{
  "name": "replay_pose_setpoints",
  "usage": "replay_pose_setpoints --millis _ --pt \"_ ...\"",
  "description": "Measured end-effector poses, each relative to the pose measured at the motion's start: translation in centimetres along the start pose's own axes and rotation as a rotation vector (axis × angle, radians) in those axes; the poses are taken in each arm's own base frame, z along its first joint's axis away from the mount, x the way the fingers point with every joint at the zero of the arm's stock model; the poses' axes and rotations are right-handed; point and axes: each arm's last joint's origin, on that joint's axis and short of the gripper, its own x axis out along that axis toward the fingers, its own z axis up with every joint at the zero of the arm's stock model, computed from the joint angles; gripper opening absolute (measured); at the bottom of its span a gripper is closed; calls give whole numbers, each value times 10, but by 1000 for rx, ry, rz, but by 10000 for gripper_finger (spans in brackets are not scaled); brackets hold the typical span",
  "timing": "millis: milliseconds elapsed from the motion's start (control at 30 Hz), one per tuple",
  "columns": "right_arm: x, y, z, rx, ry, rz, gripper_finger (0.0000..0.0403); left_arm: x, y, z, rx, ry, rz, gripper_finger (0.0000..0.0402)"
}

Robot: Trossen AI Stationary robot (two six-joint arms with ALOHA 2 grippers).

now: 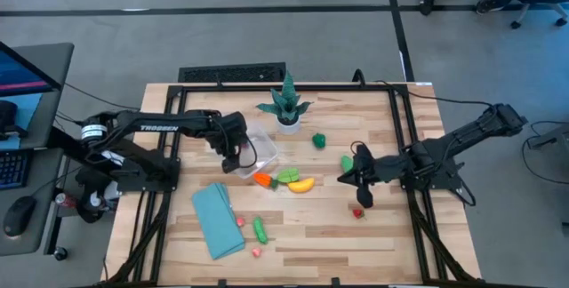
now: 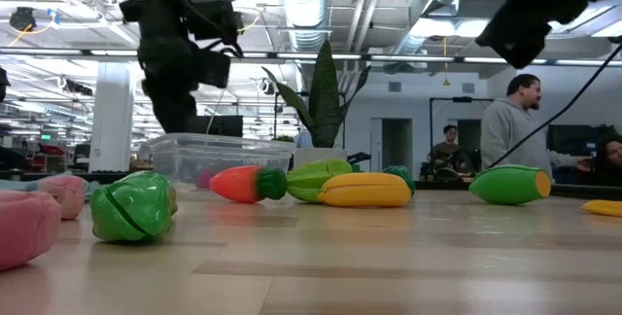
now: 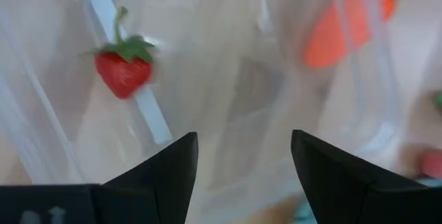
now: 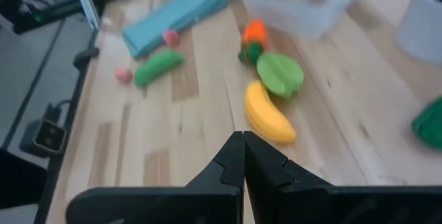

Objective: Pick and placing Produce into tupperware
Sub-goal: Put the green corn into the transparent container

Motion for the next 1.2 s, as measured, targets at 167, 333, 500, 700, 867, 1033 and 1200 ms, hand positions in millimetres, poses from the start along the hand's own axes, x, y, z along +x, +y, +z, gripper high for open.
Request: replay_pose_setpoints --millis 167,333,500,700,867,1033,1200 --pt "1 -3 0 20 7 -19 0 -23 -6 -3 -30 -98 -50 224" --pt "2 -11 4 61 -8 -54 0 -55 -13 -9 -43 -266 -78 224" --pt "4 -18 5 253 3 -72 0 -87 -19 -23 -56 -407 -109 224" --pt "2 -25 -8 312 155 -118 0 -118 -27 -45 -78 -552 -110 224" --pt "-1 -31 -19 363 255 -206 2 -134 -34 -60 -99 -650 -91 224" --pt "-2 -34 -22 396 254 -278 31 -140 -39 -70 -111 -698 -54 224" --pt "-2 -38 -20 431 223 -320 85 -139 -43 -73 -110 -692 -34 224"
